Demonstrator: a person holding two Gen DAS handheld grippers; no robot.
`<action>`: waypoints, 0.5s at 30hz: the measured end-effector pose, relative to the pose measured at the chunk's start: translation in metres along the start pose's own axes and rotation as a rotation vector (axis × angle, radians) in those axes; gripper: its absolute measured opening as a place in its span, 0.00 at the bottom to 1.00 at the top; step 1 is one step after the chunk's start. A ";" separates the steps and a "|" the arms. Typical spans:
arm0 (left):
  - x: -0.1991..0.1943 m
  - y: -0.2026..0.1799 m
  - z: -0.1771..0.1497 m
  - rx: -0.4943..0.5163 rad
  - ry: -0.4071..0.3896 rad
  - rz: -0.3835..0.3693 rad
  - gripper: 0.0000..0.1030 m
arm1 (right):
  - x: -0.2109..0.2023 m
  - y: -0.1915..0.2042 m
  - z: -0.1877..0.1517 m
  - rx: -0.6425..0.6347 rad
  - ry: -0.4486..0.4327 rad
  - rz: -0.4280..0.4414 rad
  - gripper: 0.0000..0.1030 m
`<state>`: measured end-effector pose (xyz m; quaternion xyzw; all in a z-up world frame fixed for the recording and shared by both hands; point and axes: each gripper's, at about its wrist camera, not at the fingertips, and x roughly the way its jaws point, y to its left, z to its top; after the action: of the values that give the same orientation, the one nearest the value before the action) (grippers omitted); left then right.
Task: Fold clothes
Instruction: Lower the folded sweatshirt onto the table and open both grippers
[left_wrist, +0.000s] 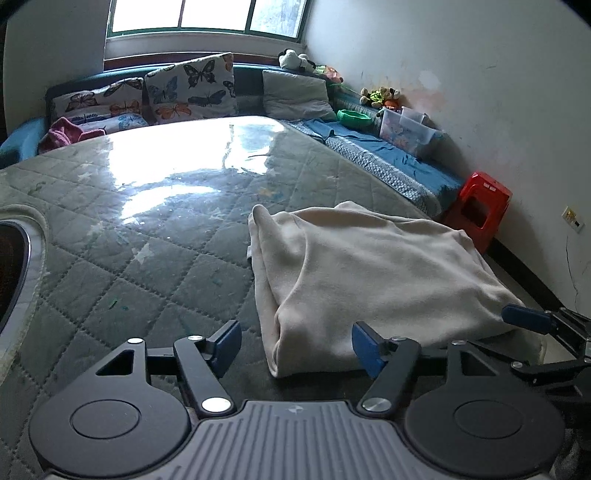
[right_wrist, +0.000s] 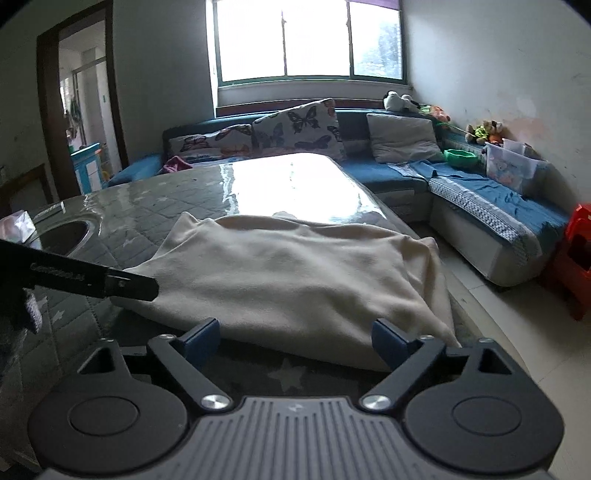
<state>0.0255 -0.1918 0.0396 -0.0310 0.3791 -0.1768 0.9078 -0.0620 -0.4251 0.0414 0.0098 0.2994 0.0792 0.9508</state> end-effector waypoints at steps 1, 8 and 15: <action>-0.002 0.000 -0.001 0.001 -0.002 0.000 0.69 | -0.001 0.000 0.000 0.005 -0.002 -0.006 0.90; -0.014 0.001 -0.008 0.004 -0.025 0.007 0.82 | -0.008 0.000 -0.003 0.040 -0.019 -0.045 1.00; -0.025 -0.003 -0.015 0.023 -0.050 -0.007 0.92 | -0.012 0.002 -0.005 0.045 -0.021 -0.072 1.00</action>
<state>-0.0016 -0.1846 0.0462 -0.0262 0.3543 -0.1834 0.9166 -0.0751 -0.4251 0.0445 0.0211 0.2914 0.0381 0.9556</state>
